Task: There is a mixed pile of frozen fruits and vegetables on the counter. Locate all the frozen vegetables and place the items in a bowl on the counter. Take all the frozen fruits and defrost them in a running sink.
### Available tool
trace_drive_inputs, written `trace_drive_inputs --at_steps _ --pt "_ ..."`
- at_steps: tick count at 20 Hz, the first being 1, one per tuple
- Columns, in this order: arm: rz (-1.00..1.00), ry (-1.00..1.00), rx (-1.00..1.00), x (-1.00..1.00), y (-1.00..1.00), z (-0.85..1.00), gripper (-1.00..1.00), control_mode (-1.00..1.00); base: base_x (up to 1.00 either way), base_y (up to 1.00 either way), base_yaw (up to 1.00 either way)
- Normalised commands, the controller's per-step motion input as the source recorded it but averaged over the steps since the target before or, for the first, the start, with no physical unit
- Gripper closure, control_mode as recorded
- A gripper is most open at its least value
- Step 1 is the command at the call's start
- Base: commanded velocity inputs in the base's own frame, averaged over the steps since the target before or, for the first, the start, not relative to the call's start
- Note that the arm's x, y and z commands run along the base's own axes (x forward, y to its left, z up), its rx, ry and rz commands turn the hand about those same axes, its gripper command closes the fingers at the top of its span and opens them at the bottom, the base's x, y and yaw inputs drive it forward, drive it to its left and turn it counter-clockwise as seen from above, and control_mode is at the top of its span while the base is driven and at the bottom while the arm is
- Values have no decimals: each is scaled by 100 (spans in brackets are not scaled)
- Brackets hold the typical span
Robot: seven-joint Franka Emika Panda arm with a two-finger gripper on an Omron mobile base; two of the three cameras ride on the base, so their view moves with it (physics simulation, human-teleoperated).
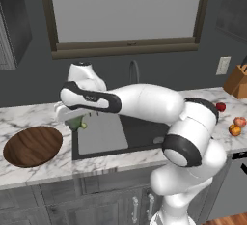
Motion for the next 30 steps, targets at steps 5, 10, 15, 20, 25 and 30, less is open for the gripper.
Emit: trace_drive_inputs --at_steps 5,10,15,20,25,30 --pt "1 2 0 2 53 -8 100 -100 0 0 0" --pt "2 1 0 6 55 -19 100 -100 0 0 0" --pt "2 0 0 14 48 -27 100 -100 0 0 0" --pt "3 1 -5 22 51 -32 100 -100 0 0 0" --pt "3 0 -12 9 50 -25 100 -100 0 0 0" --pt "0 -1 -10 7 22 -12 100 -100 0 0 0"
